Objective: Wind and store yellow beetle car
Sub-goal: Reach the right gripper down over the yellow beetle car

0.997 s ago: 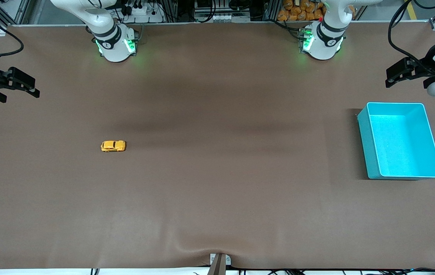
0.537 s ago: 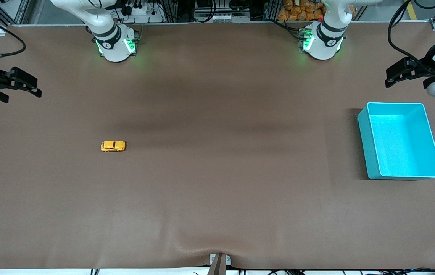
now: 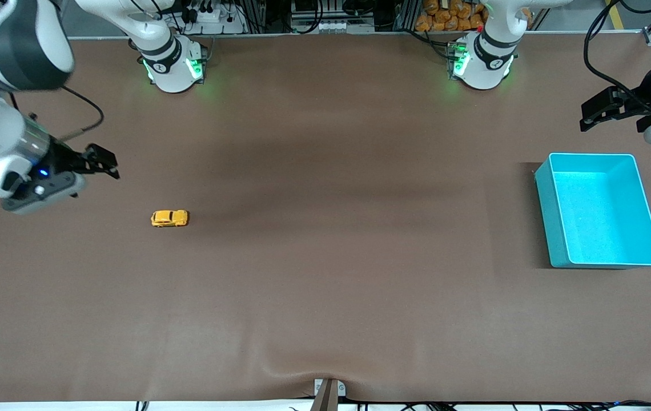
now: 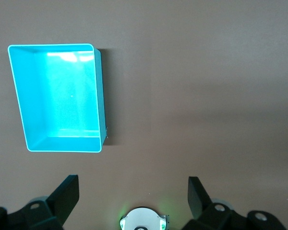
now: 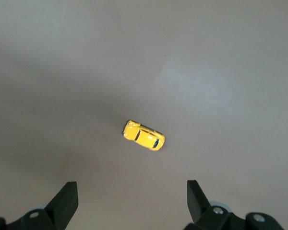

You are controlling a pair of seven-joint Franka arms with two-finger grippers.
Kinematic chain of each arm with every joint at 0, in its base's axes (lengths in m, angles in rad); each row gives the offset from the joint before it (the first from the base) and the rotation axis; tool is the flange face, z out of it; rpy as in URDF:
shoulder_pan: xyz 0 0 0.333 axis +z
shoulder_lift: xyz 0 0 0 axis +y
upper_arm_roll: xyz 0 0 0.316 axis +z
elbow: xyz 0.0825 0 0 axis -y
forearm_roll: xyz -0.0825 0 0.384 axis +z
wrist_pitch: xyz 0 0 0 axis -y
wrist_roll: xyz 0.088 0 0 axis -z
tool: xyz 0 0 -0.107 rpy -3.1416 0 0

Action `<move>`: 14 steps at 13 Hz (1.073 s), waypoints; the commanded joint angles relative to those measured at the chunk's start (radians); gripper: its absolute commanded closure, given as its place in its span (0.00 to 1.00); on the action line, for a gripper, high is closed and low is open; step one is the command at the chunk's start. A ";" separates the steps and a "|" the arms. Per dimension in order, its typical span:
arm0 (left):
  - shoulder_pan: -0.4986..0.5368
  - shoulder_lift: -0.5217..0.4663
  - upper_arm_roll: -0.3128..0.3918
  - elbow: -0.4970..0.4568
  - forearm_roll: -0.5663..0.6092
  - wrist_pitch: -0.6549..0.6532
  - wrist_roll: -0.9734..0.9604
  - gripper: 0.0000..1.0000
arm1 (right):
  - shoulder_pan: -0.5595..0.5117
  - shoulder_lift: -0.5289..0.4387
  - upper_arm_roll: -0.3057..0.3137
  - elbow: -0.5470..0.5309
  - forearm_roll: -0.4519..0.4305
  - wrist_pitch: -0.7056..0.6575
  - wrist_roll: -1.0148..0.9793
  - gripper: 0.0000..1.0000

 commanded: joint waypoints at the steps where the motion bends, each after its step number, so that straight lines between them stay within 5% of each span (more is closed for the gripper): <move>1: 0.007 -0.004 0.000 0.002 -0.004 -0.001 0.006 0.00 | -0.001 0.014 0.001 -0.086 0.000 0.112 -0.203 0.00; 9: 0.015 -0.006 0.000 0.004 -0.001 -0.003 0.002 0.00 | 0.002 0.128 0.001 -0.339 -0.036 0.483 -0.809 0.00; 12: 0.015 -0.006 0.000 0.004 -0.001 -0.001 0.002 0.00 | 0.018 0.146 0.001 -0.429 -0.039 0.638 -0.877 0.02; 14: 0.014 -0.007 0.002 0.004 -0.001 -0.003 0.002 0.00 | 0.036 0.191 0.004 -0.428 -0.137 0.661 -0.886 0.02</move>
